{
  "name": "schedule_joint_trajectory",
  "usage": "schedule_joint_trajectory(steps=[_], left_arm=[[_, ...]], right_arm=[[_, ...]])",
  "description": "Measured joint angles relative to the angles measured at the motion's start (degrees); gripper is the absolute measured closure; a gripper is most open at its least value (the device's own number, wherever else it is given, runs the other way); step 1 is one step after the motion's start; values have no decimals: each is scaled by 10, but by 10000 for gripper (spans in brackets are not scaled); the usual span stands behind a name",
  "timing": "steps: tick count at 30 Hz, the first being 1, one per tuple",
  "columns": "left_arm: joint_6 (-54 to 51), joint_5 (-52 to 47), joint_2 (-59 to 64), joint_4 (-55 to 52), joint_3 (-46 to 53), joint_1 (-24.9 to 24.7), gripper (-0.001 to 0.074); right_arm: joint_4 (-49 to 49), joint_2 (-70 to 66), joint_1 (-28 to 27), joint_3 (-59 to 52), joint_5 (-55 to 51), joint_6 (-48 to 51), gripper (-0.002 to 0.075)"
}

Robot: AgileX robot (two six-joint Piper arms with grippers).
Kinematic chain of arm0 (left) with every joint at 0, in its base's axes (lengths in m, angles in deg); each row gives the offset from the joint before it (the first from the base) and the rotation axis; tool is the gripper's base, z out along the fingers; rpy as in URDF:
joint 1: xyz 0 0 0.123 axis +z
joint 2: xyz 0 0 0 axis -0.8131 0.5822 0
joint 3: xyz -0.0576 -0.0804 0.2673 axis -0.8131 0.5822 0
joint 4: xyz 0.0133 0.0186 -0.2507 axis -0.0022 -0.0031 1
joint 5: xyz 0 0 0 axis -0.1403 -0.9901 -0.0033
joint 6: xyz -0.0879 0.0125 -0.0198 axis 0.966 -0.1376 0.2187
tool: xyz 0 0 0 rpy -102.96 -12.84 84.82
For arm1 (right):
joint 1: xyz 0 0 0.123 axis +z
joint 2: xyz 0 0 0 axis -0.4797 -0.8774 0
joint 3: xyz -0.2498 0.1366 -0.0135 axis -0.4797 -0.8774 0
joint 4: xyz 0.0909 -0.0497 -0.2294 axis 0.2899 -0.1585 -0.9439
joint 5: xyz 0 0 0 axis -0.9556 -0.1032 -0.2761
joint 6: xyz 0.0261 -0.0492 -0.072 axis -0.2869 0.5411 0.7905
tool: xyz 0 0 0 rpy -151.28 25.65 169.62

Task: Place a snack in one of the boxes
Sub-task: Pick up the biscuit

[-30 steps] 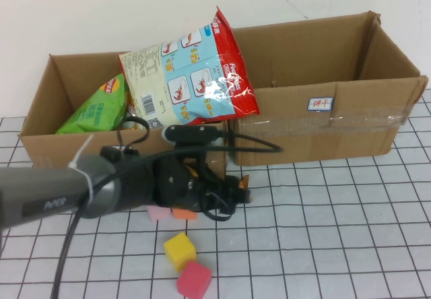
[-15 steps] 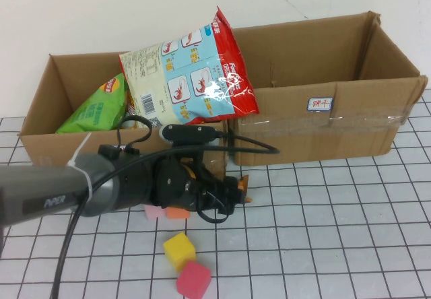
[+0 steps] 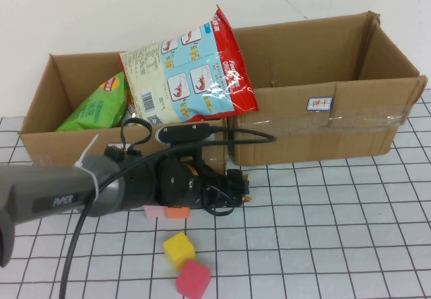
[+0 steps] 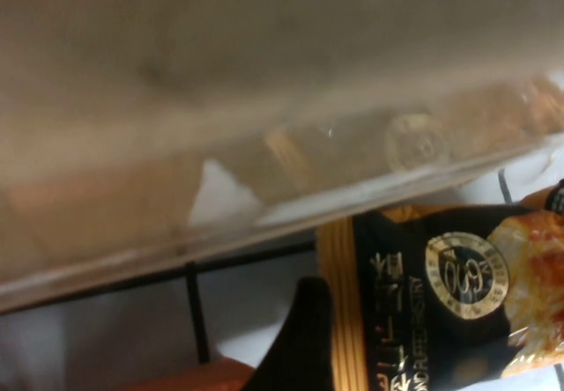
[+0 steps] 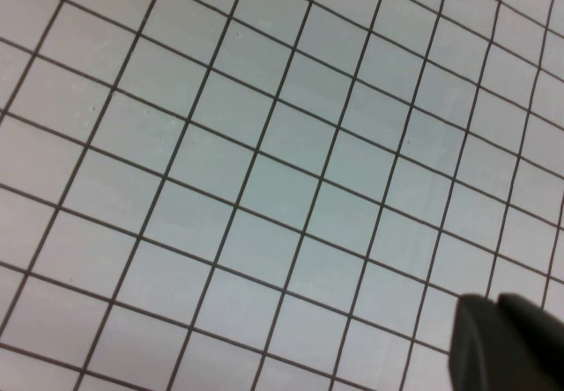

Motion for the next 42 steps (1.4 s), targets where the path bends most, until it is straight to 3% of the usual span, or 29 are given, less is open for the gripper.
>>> schedule_joint_trajectory(steps=[11,16,26,33,42], left_arm=[[-5,-22,0,-5,-1,-1,113],[-6,-57,0,-20,-2,-24,148],[-28,-78,0,-53,-2,-102,315],[-19,-99,-34,-82,4,-99,329],[-25,-65,-66,-201,4,-96,319]], right_arm=[[0,0,0,0,6,0,727],[0,0,0,0,15,0,727],[-1,0,0,0,19,0,727],[-7,0,0,0,19,0,727],[-9,0,0,0,19,0,727]])
